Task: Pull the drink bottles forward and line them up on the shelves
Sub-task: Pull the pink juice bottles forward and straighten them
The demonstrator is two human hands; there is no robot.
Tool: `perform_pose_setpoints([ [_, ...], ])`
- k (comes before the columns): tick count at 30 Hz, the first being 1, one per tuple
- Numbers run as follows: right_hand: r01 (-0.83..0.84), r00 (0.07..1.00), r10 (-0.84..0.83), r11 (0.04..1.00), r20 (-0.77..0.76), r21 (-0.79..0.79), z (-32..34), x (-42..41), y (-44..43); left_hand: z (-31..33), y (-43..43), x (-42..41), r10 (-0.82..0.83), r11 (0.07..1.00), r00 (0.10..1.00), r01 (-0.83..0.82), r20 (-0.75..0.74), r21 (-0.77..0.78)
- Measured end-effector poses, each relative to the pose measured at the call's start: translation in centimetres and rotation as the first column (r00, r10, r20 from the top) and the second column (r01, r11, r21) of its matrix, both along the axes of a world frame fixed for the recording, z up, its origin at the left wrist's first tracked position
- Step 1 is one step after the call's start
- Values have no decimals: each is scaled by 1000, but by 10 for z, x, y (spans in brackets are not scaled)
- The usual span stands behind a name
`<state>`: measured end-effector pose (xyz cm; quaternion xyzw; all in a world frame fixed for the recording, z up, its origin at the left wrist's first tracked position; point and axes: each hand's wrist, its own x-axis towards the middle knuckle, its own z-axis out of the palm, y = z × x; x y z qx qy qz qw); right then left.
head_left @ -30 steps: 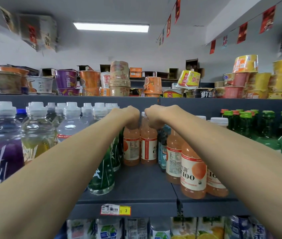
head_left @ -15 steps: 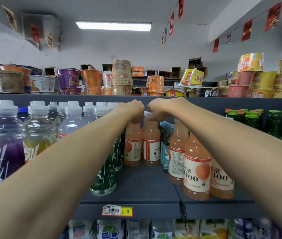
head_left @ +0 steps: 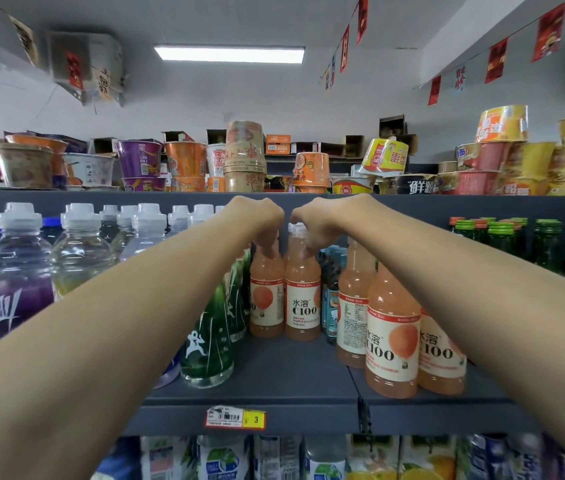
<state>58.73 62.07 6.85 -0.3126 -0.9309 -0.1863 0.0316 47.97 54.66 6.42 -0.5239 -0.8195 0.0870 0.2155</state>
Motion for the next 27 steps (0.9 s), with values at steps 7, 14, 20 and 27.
perform_pose_setpoints([
  [7, -16, 999, 21, 990, -31, 141, -17, -7, 1, -11, 3, -5, -88, 996, 996, 88, 8, 30],
  [14, 50, 998, -42, 989, -56, 142, -26, -16, 1, -14, 0, 0, -86, 996, 995, 86, -52, -2],
  [20, 43, 998, -50, 983, 37, 181, -23, -9, -4, -18, -1, 4, -49, 996, 995, 41, -93, -82],
  [27, 15, 1000, -14, 984, -5, 175, -27, -10, 0, -21, 2, 6, -18, 996, 955, -7, -295, -85],
])
